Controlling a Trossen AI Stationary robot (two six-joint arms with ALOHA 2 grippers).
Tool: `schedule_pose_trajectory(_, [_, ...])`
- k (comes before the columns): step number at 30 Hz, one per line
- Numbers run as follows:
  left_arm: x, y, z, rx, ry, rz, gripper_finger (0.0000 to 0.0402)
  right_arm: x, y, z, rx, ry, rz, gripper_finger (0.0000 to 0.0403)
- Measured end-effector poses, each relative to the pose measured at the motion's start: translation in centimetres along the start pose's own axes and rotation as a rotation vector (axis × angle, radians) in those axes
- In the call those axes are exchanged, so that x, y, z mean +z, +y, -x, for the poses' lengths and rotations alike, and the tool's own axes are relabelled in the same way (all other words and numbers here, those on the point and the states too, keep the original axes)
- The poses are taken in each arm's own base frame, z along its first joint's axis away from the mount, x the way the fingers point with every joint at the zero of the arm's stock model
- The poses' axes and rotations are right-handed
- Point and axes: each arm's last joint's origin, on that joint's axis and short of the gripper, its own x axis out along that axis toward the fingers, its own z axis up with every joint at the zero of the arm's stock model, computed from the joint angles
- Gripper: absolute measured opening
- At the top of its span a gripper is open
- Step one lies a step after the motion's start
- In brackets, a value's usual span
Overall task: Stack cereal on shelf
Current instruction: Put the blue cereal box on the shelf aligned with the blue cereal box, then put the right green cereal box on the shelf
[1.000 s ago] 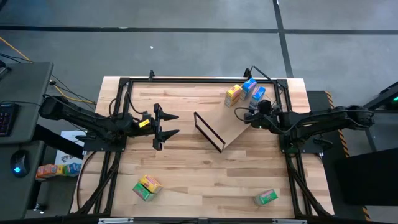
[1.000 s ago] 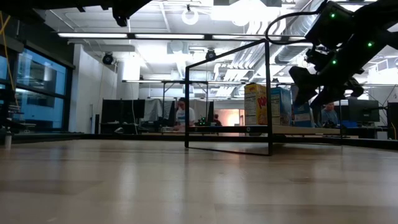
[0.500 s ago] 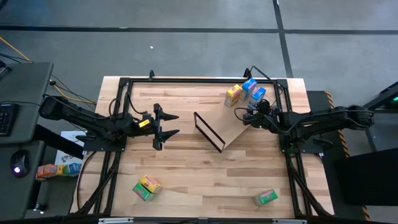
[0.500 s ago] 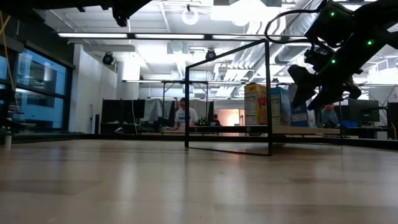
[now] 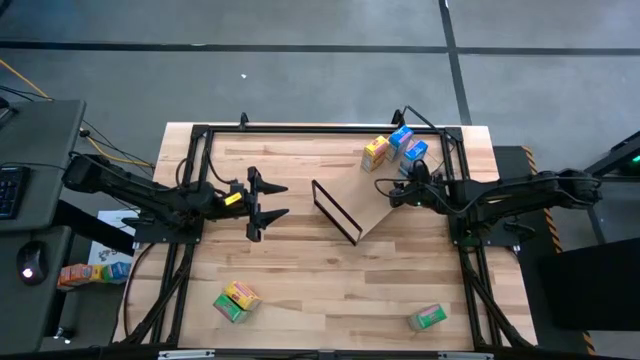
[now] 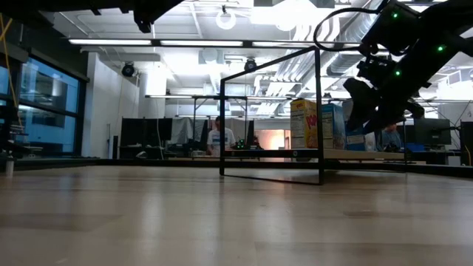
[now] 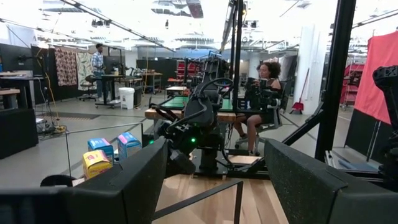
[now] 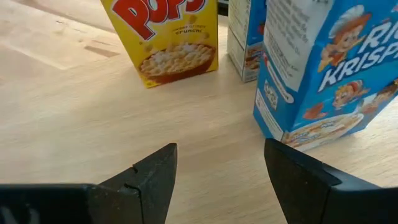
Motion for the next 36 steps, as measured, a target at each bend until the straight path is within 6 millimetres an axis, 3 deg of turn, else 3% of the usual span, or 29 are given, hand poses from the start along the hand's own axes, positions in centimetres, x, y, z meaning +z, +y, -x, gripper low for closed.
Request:
schedule_pose_trajectory(9, [-0.1,0.0,0.0,0.0,0.005,-0.002,0.0259,-0.8,-0.6,0.0,-0.014,0.121,0.087,0.0232])
schedule_pose_trajectory(15, [-0.1,0.0,0.0,-0.001,0.005,-0.002,0.0259,-0.8,1.7,0.8,0.337,0.18,0.227,0.0232])
schedule_pose_trajectory(23, [0.4,0.2,0.6,-0.001,0.025,-0.007,0.0259,1.4,5.1,3.2,0.669,-0.191,0.354,0.0232])
schedule_pose_trajectory(32, [2.1,1.0,3.2,-0.002,0.061,-0.018,0.0259,5.3,5.2,7.1,0.906,-0.666,0.393,0.0232])
schedule_pose_trajectory(36, [2.4,1.3,4.4,-0.002,0.075,-0.023,0.0259,5.9,5.0,8.0,0.97,-0.751,0.403,0.0232])
